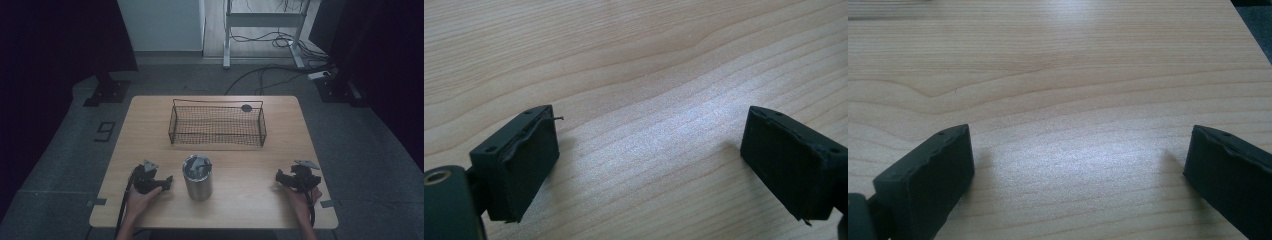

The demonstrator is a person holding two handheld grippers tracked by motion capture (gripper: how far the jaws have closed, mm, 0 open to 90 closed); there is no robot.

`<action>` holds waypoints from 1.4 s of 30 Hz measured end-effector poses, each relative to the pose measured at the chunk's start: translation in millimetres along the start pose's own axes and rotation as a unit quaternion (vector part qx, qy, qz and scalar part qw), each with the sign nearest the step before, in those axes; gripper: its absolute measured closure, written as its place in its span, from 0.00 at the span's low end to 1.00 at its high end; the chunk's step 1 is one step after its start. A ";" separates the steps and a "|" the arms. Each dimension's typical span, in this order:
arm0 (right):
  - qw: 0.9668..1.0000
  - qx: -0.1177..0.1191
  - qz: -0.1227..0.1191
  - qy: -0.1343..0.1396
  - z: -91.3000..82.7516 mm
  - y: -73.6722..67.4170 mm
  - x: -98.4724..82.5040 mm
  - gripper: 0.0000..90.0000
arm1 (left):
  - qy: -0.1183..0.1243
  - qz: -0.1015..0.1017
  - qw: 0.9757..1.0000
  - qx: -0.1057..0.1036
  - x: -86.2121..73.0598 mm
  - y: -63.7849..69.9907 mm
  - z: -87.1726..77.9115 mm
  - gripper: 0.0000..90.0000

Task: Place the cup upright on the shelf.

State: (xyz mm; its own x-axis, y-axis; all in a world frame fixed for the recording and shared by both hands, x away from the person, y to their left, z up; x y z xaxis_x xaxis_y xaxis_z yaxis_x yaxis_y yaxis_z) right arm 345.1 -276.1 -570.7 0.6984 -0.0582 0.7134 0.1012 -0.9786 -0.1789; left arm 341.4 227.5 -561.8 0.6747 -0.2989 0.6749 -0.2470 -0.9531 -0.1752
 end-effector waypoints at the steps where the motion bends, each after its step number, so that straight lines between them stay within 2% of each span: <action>1: 1.000 0.000 0.001 0.000 0.0 -0.1 0.0 0.00 | 0.000 0.000 1.000 0.000 0.0 0.0 0.0 0.09; 13: 1.000 0.004 -0.004 0.003 -0.1 -1.3 0.2 0.02 | 0.002 -0.004 1.000 0.004 0.8 2.8 -0.3 0.12; 17: 1.000 0.004 -0.004 0.003 -0.2 -1.1 0.2 0.02 | 0.007 -0.004 1.000 0.003 0.3 5.4 -2.1 0.16; 20: 1.000 0.004 -0.004 0.004 -0.5 -1.4 -0.1 0.03 | 0.009 0.001 1.000 0.001 0.2 9.4 -3.2 0.17; 27: 1.000 0.003 -0.006 0.005 -1.5 -1.5 -0.6 0.04 | 0.015 0.006 1.000 0.021 -0.5 10.4 -5.9 0.17; 29: 1.000 0.004 -0.005 0.006 -1.5 -1.6 -0.7 0.05 | 0.027 -0.015 0.999 -0.009 1.4 7.9 -13.5 0.17; 30: 1.000 0.003 -0.005 0.006 -1.6 -1.5 -0.8 0.05 | 0.027 -0.015 0.999 -0.009 1.4 7.9 -13.5 0.17; 31: 1.000 0.003 -0.005 0.007 -1.8 -1.4 -0.8 0.05 | 0.045 -0.021 0.999 -0.013 3.7 5.2 -22.8 0.17; 34: 1.000 0.003 -0.005 0.008 -2.1 -1.4 -1.0 0.06 | 0.055 -0.023 0.998 -0.009 5.6 3.8 -29.9 0.16; 36: 1.000 0.003 -0.004 0.008 -2.3 -1.2 -1.1 0.06 | 0.068 -0.029 0.997 -0.020 7.3 2.9 -38.9 0.16; 40: 1.000 0.002 -0.004 0.008 -2.6 -1.1 -1.2 0.06 | 0.081 -0.027 0.996 -0.028 9.5 4.4 -48.2 0.16; 42: 1.000 0.002 -0.004 0.008 -2.6 -1.2 -1.2 0.06 | 0.093 -0.029 0.994 -0.041 10.8 6.2 -55.0 0.16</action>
State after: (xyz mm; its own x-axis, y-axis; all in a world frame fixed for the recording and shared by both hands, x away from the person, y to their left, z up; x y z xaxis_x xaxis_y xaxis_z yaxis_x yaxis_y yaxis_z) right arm 342.3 -275.4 -569.6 0.6861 -0.0525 0.7256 0.1108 -0.9782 -0.1755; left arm 308.9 221.0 -516.2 0.5517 -0.2223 0.8039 -0.2724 -0.9590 -0.0782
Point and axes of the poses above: each handheld gripper's, and its own axes: z roughly forward along the jaws, x roughly out of its top, y roughly to its right, the point moved 2 cm from there along z, roughly forward along the jaws, and after that the axes turned 14 degrees about x, right-handed, at the moved point
